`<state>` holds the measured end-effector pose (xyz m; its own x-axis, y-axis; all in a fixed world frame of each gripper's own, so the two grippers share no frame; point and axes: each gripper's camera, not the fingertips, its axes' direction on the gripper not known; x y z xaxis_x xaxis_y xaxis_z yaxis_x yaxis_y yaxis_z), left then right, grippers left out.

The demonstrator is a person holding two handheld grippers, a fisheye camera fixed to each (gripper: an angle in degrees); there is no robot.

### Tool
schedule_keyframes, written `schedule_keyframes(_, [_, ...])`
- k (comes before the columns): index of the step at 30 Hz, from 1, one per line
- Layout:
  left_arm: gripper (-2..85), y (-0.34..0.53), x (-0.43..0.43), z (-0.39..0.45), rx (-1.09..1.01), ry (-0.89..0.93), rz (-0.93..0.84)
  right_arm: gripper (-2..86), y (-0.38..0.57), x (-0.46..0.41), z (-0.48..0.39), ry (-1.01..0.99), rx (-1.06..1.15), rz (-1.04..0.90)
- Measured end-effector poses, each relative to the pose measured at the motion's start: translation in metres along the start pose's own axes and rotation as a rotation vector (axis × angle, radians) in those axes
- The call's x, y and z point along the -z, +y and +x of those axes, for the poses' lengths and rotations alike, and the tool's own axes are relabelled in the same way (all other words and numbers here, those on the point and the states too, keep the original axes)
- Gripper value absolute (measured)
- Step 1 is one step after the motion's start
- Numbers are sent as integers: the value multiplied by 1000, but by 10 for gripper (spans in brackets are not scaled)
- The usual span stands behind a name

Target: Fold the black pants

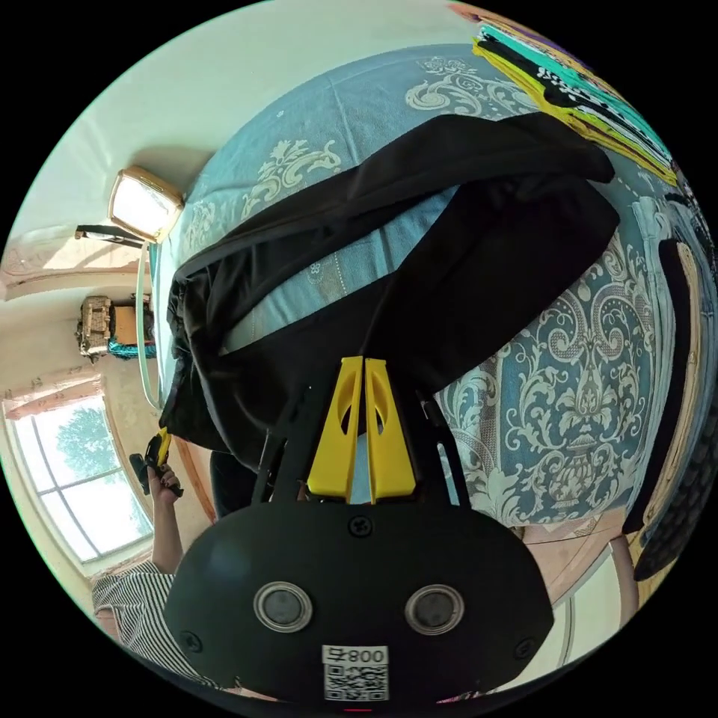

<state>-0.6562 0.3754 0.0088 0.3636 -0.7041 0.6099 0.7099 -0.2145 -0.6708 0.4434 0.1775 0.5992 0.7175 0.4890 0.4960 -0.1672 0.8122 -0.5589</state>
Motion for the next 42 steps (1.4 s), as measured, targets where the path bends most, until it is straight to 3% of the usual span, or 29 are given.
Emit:
schedule_keyframes(7, [20, -13, 31, -14, -42, -33, 20, 1, 102, 46, 49, -264, 22, 172])
schedule_keyframes(12, [17, -15, 9, -32, 37, -132, -35, 3, 165, -17, 97, -352, -177, 3])
schedule_keyframes(15, [11, -6, -5, -44, 132, -177, -71, 6, 194, -33, 124, -402, -300, 30])
schedule_keyframes(21, [2, 7, -11, -25, 72, -159, 39, 56, 189, 8, 121, -122, -187, 160])
schedule_keyframes(30, [1, -1, -113, 59, -164, -80, -211, 83, 116, -21, 74, 329, 21, 91])
schedule_keyframes(36, [1, 1, -179, 101, -214, -9, -337, 24, 118, -34, 95, 315, -21, 14])
schedule_keyframes(42, [1, -2, -225, 146, -293, 25, -417, 4, 164, 19, 119, 124, 2, 188])
